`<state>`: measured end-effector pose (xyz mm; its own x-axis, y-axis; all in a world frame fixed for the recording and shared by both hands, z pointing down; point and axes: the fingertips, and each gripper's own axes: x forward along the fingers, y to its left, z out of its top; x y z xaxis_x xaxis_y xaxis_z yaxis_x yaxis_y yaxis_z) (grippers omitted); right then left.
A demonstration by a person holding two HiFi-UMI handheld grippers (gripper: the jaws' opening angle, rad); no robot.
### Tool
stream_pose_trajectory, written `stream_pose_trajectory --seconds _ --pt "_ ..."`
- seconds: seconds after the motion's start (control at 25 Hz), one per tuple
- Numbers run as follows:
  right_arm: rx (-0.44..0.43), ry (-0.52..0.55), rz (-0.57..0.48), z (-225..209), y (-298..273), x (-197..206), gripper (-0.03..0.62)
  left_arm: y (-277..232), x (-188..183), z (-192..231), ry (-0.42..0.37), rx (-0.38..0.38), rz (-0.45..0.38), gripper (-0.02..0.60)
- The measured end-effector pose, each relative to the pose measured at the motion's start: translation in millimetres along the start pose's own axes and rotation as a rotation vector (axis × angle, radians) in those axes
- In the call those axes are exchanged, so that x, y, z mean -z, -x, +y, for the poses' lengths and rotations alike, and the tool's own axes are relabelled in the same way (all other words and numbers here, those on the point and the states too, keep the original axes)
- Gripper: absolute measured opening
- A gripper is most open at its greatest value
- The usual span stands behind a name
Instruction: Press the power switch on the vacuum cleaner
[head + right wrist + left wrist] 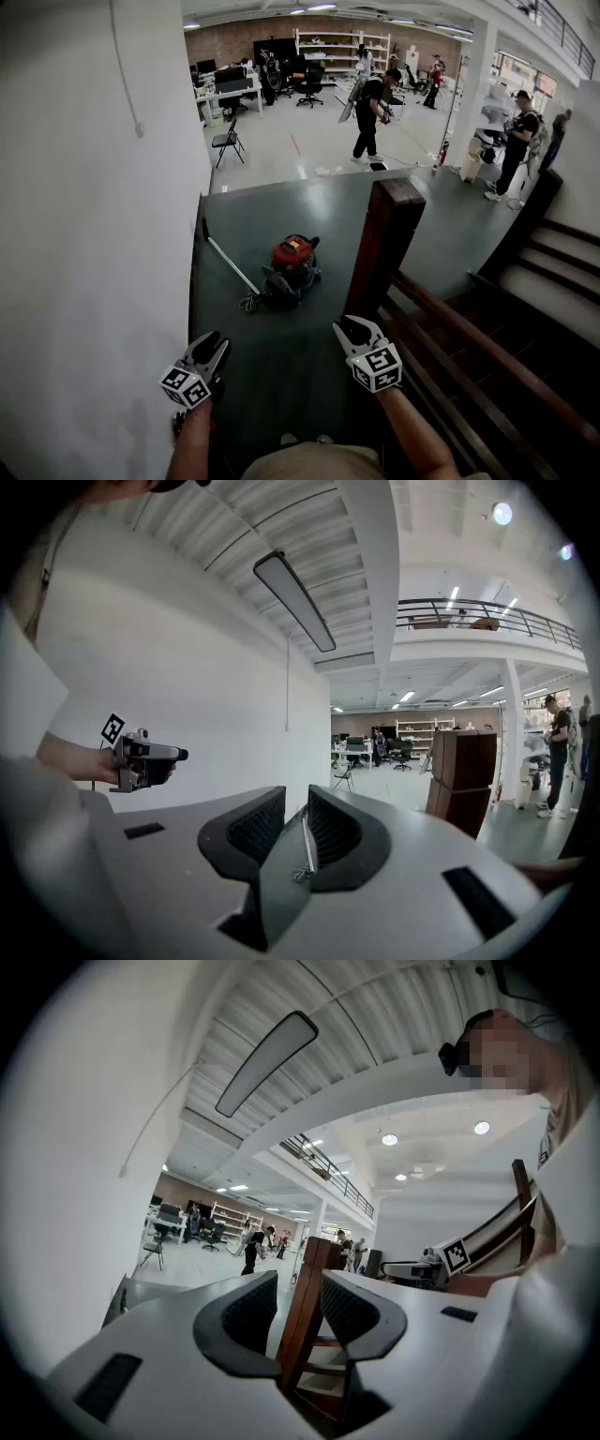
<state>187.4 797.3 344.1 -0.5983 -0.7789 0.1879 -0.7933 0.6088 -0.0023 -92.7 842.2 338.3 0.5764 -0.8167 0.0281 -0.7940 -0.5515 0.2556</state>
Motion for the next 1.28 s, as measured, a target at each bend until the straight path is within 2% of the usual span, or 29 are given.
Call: stream_pose_trajectory --seconds 0.4,0.64,0.84,0.92,1.0,1.04,1.28 --pt "-0.025 0.007 -0.017 -15 -2 -2 0.081 -32 -3 -18 -0.033 0.011 0.019 0.133" --pt "-0.083 -0.094 -0.054 -26 -5 -9 0.101 -53 -2 -32 -0.042 0.014 0.032 0.133" --pt "-0.104 -0.068 -0.056 -32 -7 -6 0.110 -66 -1 -39 -0.063 -0.006 0.046 0.132" --pt "-0.114 -0.069 -0.046 -37 -16 -3 0.112 -74 -3 -35 -0.073 -0.019 0.048 0.101" --pt "-0.124 -0.087 -0.038 -43 -29 2 0.110 -83 -3 -26 -0.088 -0.027 0.052 0.024" --pt "-0.128 -0.093 -0.035 -47 -37 4 0.110 -89 -2 -20 -0.097 -0.027 0.054 0.006" --pt "-0.120 -0.064 -0.029 -77 -107 9 0.110 -138 -4 41 -0.115 -0.017 0.056 0.005"
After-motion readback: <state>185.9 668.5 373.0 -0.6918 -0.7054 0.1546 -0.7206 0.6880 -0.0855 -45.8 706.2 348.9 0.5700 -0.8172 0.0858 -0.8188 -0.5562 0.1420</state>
